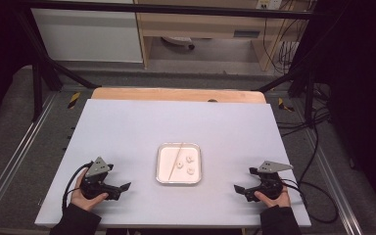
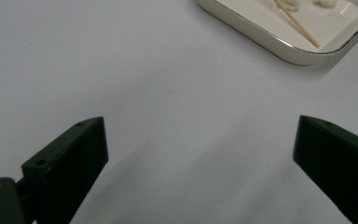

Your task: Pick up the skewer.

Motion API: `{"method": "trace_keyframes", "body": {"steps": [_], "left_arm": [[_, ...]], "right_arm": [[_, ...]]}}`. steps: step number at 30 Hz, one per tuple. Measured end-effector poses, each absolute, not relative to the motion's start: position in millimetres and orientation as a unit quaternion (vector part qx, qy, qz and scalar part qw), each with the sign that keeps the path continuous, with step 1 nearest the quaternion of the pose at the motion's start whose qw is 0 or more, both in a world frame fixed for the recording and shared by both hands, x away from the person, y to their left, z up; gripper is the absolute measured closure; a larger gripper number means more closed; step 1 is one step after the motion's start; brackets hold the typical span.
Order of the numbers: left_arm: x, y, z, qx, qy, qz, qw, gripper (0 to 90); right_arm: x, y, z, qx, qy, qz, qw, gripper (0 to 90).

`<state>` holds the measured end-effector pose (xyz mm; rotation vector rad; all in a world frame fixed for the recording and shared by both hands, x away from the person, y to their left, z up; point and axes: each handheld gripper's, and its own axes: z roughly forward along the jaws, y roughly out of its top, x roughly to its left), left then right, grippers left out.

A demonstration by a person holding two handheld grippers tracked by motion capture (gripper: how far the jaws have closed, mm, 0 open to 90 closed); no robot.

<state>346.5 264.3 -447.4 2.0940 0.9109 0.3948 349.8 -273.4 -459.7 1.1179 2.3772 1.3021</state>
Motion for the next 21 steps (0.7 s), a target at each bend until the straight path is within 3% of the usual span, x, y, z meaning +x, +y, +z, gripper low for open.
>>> {"method": "trace_keyframes", "body": {"steps": [21], "left_arm": [[346.2,255.4,-446.5,0.835,0.349,0.154,0.396,3.3]], "right_arm": [[350.6,-272.8,-460.1,0.379,0.807,0.441,0.104,1.5]]}}
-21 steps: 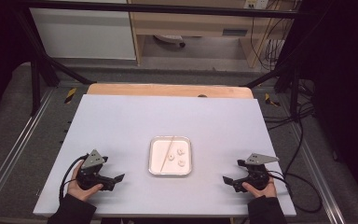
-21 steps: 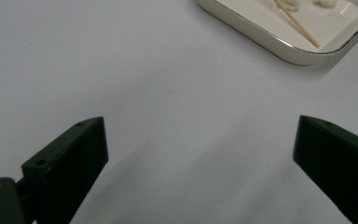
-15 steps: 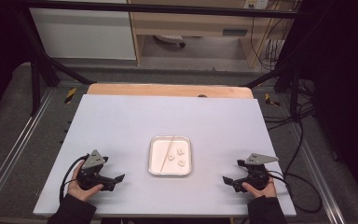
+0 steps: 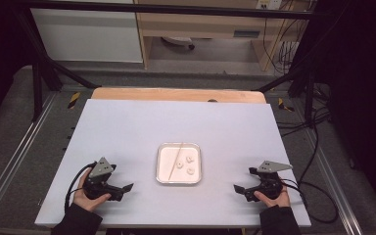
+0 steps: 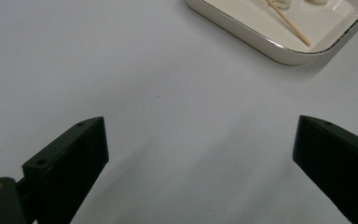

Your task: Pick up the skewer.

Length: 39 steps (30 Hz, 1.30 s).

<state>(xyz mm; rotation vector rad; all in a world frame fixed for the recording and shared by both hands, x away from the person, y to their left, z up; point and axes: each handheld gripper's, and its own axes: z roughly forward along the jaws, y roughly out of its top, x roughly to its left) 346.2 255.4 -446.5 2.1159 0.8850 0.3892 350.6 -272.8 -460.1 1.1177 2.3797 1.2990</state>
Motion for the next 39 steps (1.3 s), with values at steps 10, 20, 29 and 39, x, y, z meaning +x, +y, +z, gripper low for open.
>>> {"method": "trace_keyframes", "body": {"steps": [10,20,29,39], "left_arm": [[347.0,248.1,-446.7,0.839,0.348,0.148,0.392,3.7],[347.7,240.0,-444.3,0.837,0.35,0.143,0.396,4.1],[346.5,228.0,-440.9,0.839,0.345,0.143,0.396,4.4],[344.2,208.9,-430.6,0.842,0.339,0.138,0.396,8.8]], "right_arm": [[350.7,-272.6,-460.3,0.38,0.807,0.439,0.103,1.0],[350.7,-272.5,-460.2,0.38,0.808,0.439,0.103,1.0],[351.0,-272.5,-460.3,0.379,0.809,0.438,0.103,1.1],[350.8,-272.3,-460.3,0.381,0.808,0.437,0.104,1.2]]}}
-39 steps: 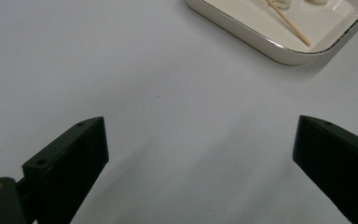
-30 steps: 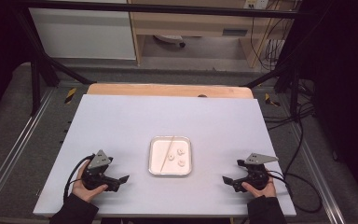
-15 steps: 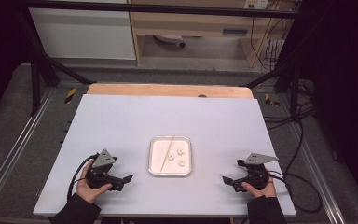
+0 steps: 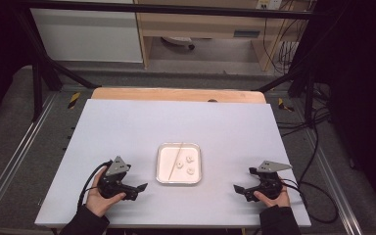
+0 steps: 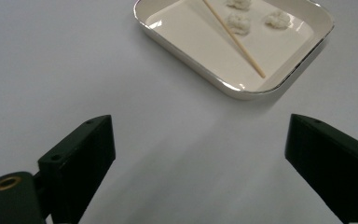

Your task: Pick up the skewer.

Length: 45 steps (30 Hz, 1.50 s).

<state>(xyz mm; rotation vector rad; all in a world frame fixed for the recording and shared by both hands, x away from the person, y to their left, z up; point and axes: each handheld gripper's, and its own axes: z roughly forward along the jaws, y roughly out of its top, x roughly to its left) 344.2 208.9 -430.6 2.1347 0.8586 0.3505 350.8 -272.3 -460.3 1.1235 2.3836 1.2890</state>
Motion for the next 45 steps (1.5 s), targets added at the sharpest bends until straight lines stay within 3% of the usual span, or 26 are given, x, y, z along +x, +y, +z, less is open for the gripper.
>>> {"method": "trace_keyframes", "body": {"steps": [15,38,45], "left_arm": [[348.0,168.5,-418.9,0.852,0.318,0.131,0.395,31.1],[368.9,119.0,-426.6,0.864,0.318,0.094,0.378,80.5],[370.7,107.9,-434.7,0.872,0.312,0.091,0.367,89.8]], "right_arm": [[350.7,-272.3,-460.4,0.379,0.809,0.437,0.105,1.3],[350.9,-272.2,-460.4,0.379,0.809,0.437,0.103,1.2],[350.8,-272.1,-460.4,0.379,0.809,0.437,0.101,1.2]]}}
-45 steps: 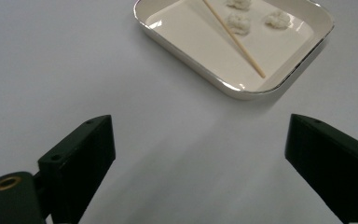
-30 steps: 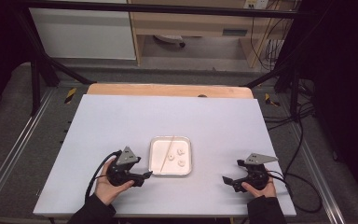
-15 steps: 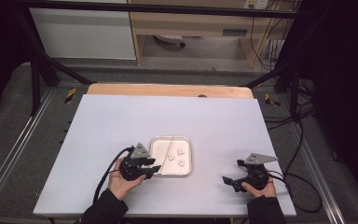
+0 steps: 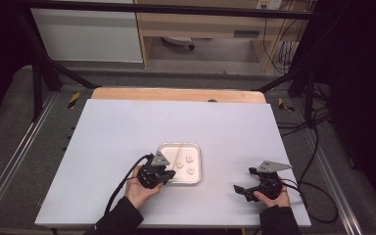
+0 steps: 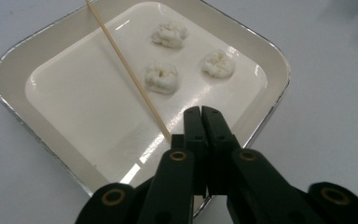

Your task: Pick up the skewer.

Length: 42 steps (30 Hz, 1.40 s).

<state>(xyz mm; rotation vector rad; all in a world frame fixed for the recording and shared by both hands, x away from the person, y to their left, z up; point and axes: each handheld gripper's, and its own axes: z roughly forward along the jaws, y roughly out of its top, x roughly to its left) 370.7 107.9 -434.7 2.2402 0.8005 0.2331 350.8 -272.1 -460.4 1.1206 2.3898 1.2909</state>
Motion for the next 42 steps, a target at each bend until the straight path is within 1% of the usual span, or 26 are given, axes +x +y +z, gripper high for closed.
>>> {"method": "trace_keyframes", "body": {"steps": [10,19,28,30,33,36,39,42], "left_arm": [[371.3,105.4,-442.4,0.881,0.311,0.092,0.345,90.0],[371.6,111.4,-440.8,0.879,0.323,0.113,0.331,90.0],[371.1,116.2,-436.3,0.869,0.337,0.122,0.342,90.0],[371.7,117.5,-432.9,0.862,0.347,0.127,0.348,86.9],[375.8,117.6,-429.4,0.848,0.371,0.143,0.35,76.0],[378.2,116.5,-429.3,0.843,0.382,0.145,0.35,68.7],[383.8,110.8,-431.0,0.837,0.399,0.149,0.343,66.0],[386.7,107.0,-433.0,0.836,0.403,0.152,0.339,66.8]], "right_arm": [[350.8,-272.1,-460.5,0.379,0.809,0.437,0.101,1.2],[350.7,-272.1,-460.4,0.379,0.809,0.437,0.101,1.2],[350.7,-272.0,-460.4,0.38,0.809,0.437,0.102,1.2],[350.8,-272.1,-460.4,0.379,0.809,0.437,0.102,1.2],[351.0,-272.1,-460.5,0.379,0.809,0.437,0.102,1.2],[351.1,-272.1,-460.6,0.378,0.81,0.437,0.102,1.2],[351.1,-272.1,-460.7,0.378,0.81,0.437,0.103,1.2],[350.9,-272.1,-460.5,0.379,0.81,0.437,0.102,1.2]]}}
